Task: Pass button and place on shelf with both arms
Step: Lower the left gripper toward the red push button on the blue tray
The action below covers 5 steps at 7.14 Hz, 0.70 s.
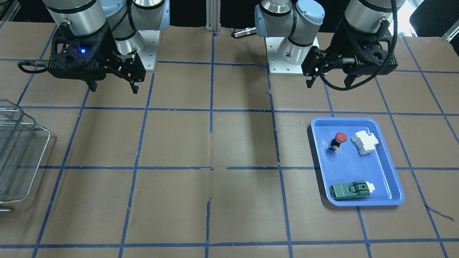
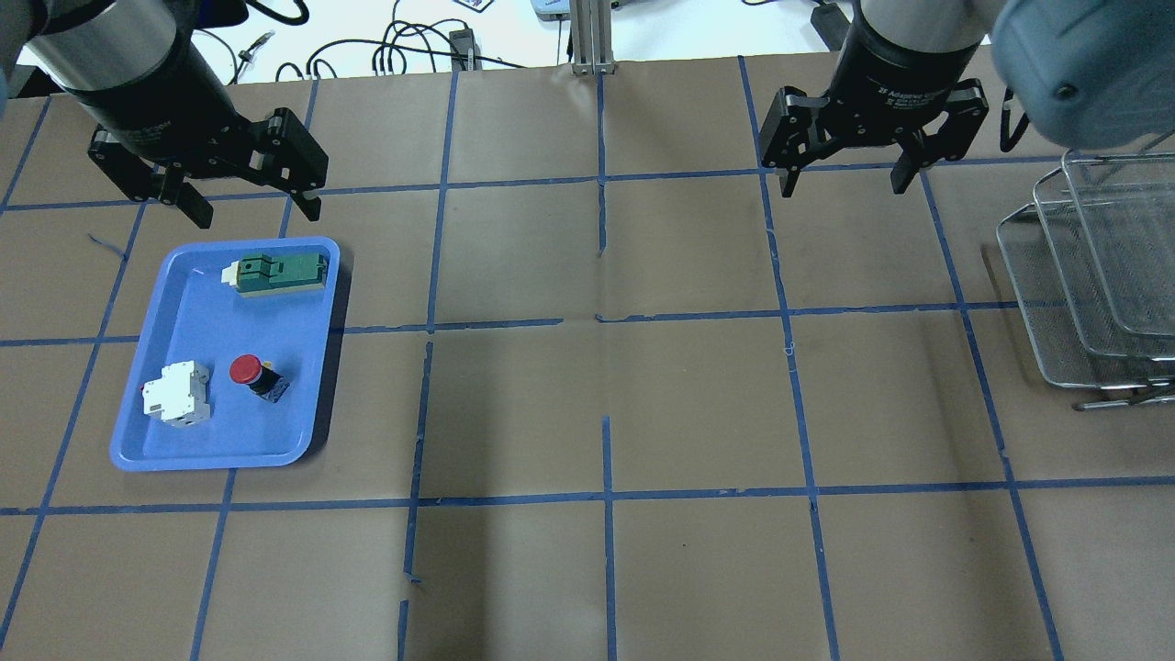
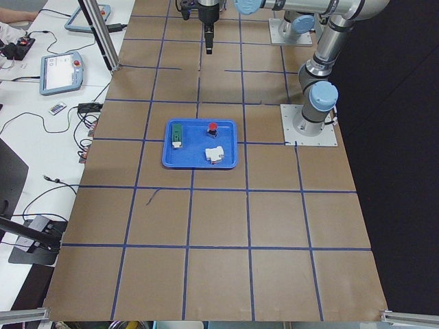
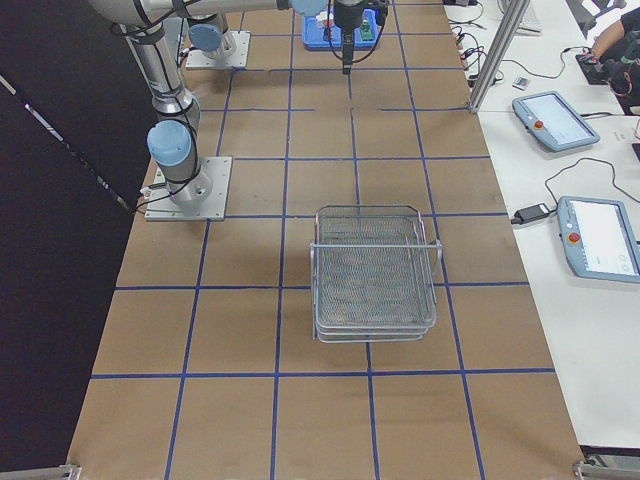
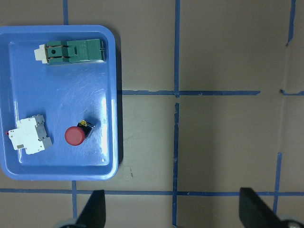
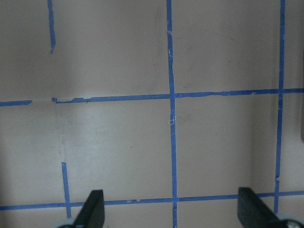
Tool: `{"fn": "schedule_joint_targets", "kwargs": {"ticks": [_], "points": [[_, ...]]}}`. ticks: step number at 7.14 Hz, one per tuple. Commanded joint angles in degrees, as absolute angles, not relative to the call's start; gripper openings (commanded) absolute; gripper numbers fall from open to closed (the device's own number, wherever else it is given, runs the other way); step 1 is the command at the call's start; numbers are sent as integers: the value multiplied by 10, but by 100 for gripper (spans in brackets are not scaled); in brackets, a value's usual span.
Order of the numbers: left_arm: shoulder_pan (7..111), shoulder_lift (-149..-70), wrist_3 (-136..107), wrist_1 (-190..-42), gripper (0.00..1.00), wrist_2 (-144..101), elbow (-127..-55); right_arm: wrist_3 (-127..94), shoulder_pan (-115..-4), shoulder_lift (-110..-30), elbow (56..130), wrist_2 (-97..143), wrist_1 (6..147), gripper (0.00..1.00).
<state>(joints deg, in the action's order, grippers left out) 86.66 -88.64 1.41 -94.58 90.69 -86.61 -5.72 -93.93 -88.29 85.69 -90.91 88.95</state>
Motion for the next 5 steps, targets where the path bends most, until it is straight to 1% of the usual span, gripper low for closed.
{"fn": "schedule_joint_targets", "kwargs": {"ticks": [1,4,5], "points": [[867,-886,14,-946,100,904,-867,-57,-940,-882,858,-910,889,100],[866,-875,29,-948,100,908,-884,-57,-940,-883,859,-910,888,100],[839,-884,93,-946,100,910,-913,-57,-940,-883,859,-910,888,100]]}}
